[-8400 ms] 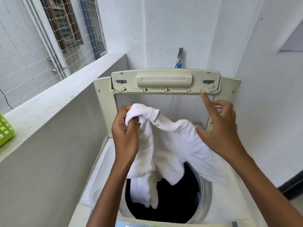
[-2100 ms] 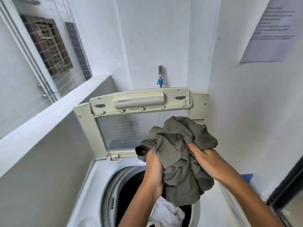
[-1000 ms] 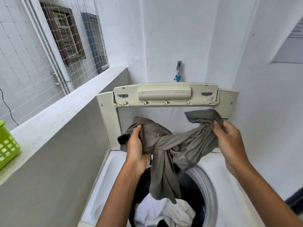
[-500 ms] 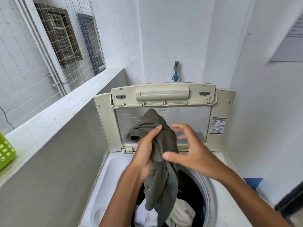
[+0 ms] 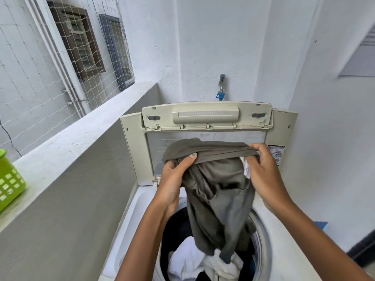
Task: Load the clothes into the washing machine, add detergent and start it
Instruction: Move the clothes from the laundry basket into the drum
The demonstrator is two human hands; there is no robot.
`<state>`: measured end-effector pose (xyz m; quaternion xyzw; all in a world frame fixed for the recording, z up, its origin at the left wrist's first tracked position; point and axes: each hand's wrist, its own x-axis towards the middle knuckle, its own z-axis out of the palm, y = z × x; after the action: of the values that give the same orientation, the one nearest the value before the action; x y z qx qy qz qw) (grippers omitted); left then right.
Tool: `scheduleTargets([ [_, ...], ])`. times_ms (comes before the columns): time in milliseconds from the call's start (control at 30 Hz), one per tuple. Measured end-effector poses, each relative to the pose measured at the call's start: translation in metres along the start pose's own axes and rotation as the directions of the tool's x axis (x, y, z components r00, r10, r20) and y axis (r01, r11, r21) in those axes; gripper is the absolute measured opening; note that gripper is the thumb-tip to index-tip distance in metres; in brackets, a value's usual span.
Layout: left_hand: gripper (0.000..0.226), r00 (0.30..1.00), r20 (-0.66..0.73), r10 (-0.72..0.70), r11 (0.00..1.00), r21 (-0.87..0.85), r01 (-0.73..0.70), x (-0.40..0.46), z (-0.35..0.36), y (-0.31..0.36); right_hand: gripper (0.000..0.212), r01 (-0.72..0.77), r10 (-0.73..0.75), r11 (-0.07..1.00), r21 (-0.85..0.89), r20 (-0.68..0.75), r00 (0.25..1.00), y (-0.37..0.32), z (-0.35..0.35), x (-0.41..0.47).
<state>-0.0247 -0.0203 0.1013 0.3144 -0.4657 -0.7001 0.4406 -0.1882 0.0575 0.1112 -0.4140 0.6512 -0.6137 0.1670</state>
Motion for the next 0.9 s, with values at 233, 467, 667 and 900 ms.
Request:
scheduleTargets([
  [233, 0.035, 0.973, -0.17, 0.159, 0.985, -0.046, -0.169, 0.009, -0.005, 0.009, 0.035, -0.015, 0.057, 0.989, -0.146, 0.291, 0.955, -0.019, -0.028, 0.005],
  [467, 0.045, 0.93, -0.237, 0.28, 0.959, 0.017, -0.284, 0.015, -0.014, 0.018, 0.049, 0.187, 0.259, 0.616, -0.765, 0.422, 0.869, -0.012, -0.038, 0.014],
  [667, 0.031, 0.886, -0.385, 0.257, 0.966, 0.094, -0.24, 0.019, -0.027, 0.016, 0.018, 0.014, 0.24, 0.531, -0.848, 0.166, 0.957, 0.005, -0.052, 0.029],
  [900, 0.017, 0.793, -0.469, 0.389, 0.913, 0.308, -0.266, 0.027, -0.053, 0.013, 0.028, -0.228, 0.245, 0.943, -0.242, 0.043, 0.969, -0.008, -0.061, 0.038],
])
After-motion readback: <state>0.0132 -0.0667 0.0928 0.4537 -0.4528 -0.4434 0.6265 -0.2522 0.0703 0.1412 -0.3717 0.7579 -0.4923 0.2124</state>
